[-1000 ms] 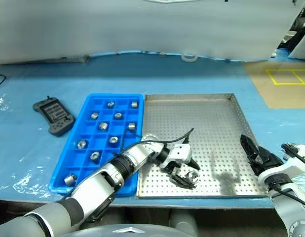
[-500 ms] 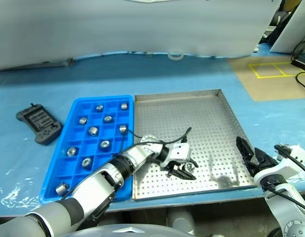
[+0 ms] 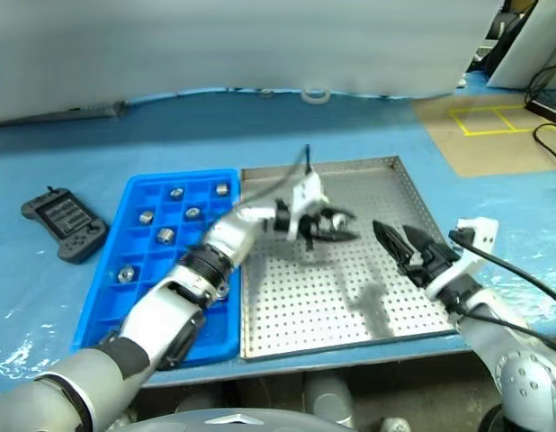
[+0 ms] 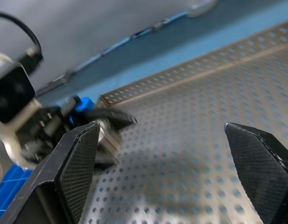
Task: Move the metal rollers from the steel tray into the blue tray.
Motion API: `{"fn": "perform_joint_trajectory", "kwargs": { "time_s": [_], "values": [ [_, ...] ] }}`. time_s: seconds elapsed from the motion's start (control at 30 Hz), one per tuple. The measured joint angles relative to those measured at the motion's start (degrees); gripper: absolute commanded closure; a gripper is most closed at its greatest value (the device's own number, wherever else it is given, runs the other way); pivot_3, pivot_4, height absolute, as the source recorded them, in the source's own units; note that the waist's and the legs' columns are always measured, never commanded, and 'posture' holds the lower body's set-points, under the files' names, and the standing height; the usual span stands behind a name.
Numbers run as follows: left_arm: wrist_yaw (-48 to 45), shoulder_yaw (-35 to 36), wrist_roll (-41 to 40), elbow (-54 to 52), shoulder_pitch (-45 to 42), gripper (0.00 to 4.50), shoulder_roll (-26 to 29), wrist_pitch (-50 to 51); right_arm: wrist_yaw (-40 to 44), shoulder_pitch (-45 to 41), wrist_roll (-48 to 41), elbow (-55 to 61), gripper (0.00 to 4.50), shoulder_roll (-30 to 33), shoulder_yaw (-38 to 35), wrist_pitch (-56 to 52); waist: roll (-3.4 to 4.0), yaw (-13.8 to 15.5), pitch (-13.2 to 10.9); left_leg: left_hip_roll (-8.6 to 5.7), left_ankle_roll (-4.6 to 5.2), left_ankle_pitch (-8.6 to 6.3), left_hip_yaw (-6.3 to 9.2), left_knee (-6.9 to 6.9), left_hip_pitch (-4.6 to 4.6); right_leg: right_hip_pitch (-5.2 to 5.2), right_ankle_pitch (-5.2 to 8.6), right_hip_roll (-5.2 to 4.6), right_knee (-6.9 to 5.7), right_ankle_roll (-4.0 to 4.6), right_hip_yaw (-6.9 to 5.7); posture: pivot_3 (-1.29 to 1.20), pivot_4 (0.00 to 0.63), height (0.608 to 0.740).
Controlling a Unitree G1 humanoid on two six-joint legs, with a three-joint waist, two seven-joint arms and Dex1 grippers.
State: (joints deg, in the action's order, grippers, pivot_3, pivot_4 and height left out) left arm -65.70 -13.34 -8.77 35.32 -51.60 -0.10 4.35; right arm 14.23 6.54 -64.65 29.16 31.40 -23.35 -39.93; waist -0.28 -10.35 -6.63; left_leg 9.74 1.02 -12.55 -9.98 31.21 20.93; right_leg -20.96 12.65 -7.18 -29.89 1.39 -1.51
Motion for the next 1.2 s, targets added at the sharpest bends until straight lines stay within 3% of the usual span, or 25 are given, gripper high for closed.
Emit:
{"fn": "perform_joint_trajectory", "kwargs": {
  "time_s": [0.13,0.3,0.4,0.53,0.73,0.9,1.2],
  "values": [
    [-1.78,2.59,-5.57,-14.51,5.36,2.77,7.71,11.84,3.51,-8.75,1.96,-4.03,0.00,0.62,3.98,-0.29,0.00,2.53,-0.01,0.09,0.02,0.02,0.00,-0.10,0.07,-0.27,-0.01,0.06,-0.28,0.00,-0.12,-0.10,0.150,0.740],
    [1.23,13.14,-16.99,-35.80,12.98,2.77,21.37,29.39,11.32,-20.78,7.46,-12.75,0.00,-0.06,12.99,-0.62,-0.31,8.21,-0.25,0.16,-0.13,0.12,-0.02,-0.03,0.02,-0.66,0.06,0.08,-0.99,0.14,-0.13,0.02,0.150,0.740],
    [2.33,17.71,-19.44,-46.32,24.84,2.77,28.98,32.40,17.07,-25.25,11.43,-17.20,0.00,-0.33,17.83,-0.37,-0.24,11.66,-0.30,0.02,-0.17,0.12,-0.05,-0.02,-0.19,-0.32,0.32,0.06,-0.98,0.56,-0.08,0.09,0.150,0.740],
    [2.47,19.42,-22.56,-54.41,39.34,2.77,34.67,35.59,26.94,-26.62,20.20,-19.32,0.00,1.55,26.35,3.03,-0.75,15.64,-0.53,-0.27,-0.21,0.13,0.06,0.08,-0.02,-0.23,0.33,0.07,-0.95,0.56,-0.08,0.17,0.150,0.740],
    [2.46,20.00,-23.98,-57.77,48.01,2.77,38.86,35.66,32.26,-29.46,24.67,-24.06,0.00,-0.13,29.00,4.54,-0.84,17.59,-0.75,-0.32,-0.58,0.23,0.08,-0.08,-0.45,-0.01,0.34,-0.01,-0.94,0.51,0.15,0.19,0.150,0.740],
    [2.71,14.91,-20.11,-54.26,48.26,2.77,39.06,30.95,33.08,-30.56,26.68,-25.53,0.00,-1.37,28.99,4.89,-0.89,17.96,-0.87,0.16,-1.38,0.86,0.11,-0.80,-1.09,0.11,0.42,0.23,-1.10,0.16,0.11,0.18,0.150,0.740],
    [3.95,10.66,-20.52,-52.33,47.46,2.77,37.54,32.60,32.45,-27.41,28.26,-23.84,0.00,-1.50,28.27,4.36,-1.12,17.32,-0.73,0.93,-1.92,1.15,-0.02,-0.90,-0.99,-0.20,0.17,1.04,-1.32,0.10,0.04,0.12,0.150,0.740]
  ]
}}
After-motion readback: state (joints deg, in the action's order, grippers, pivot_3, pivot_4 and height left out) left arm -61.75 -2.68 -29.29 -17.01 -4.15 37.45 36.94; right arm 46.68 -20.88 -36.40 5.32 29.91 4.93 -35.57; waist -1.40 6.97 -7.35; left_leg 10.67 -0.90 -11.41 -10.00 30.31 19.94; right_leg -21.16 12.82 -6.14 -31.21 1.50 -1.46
